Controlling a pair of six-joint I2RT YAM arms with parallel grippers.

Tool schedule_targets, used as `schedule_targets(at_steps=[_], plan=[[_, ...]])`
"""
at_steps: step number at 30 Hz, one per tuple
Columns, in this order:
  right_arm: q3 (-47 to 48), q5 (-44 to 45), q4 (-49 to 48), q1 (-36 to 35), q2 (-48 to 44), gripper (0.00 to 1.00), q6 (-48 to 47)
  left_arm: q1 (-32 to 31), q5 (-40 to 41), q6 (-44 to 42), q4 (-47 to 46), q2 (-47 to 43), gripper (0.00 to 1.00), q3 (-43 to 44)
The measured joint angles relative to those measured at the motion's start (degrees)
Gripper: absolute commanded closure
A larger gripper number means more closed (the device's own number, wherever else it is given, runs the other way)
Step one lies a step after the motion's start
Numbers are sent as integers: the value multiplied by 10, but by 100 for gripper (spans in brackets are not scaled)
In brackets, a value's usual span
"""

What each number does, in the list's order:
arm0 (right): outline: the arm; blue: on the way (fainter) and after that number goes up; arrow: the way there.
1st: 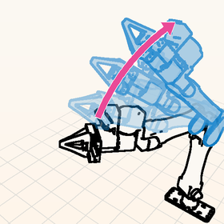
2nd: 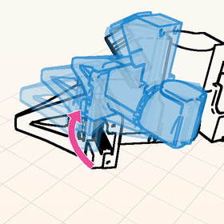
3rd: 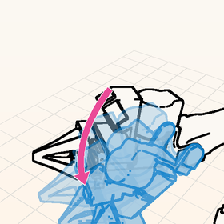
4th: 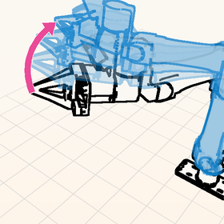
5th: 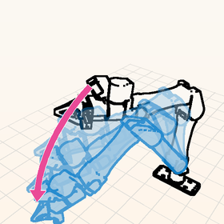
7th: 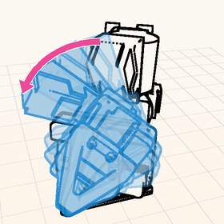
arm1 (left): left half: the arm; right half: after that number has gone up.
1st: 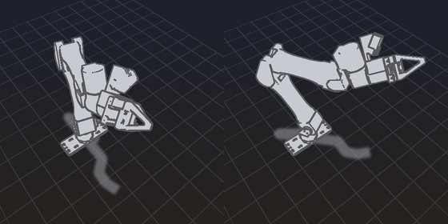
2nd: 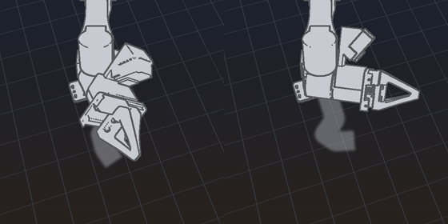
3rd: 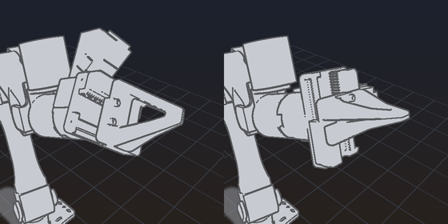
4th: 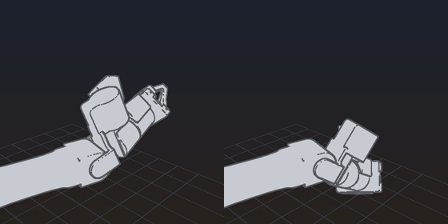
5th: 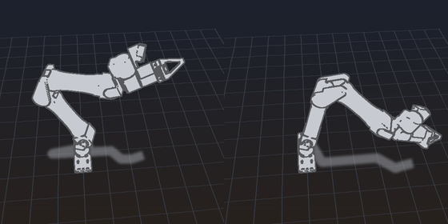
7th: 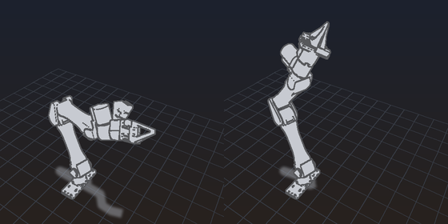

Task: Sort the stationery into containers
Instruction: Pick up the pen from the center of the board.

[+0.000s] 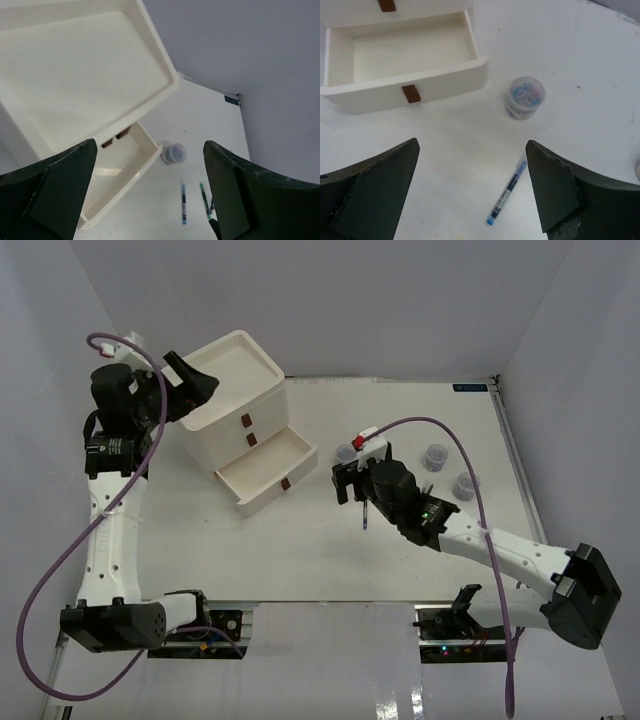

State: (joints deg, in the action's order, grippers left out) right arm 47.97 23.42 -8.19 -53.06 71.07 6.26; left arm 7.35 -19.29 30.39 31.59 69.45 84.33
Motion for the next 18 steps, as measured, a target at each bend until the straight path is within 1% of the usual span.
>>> schedule_targets(at_steps=[4, 5, 8, 13, 15, 18], plan=[[-49, 46, 40, 22, -92, 10, 8, -137, 35, 1, 9, 3, 2, 16], [-64, 56, 48, 31, -117, 10, 12, -198, 52, 3, 11, 14, 2, 18], [-104, 76, 85, 71, -186, 10, 33, -312, 102, 9, 14, 54, 2, 23], [-162, 94, 143, 135, -291, 10, 59, -477, 209, 25, 19, 184, 2, 45], [-179, 100, 162, 148, -323, 10, 68, -528, 241, 32, 22, 245, 2, 58], [-205, 110, 181, 160, -373, 10, 77, -580, 277, 46, 35, 322, 4, 72]])
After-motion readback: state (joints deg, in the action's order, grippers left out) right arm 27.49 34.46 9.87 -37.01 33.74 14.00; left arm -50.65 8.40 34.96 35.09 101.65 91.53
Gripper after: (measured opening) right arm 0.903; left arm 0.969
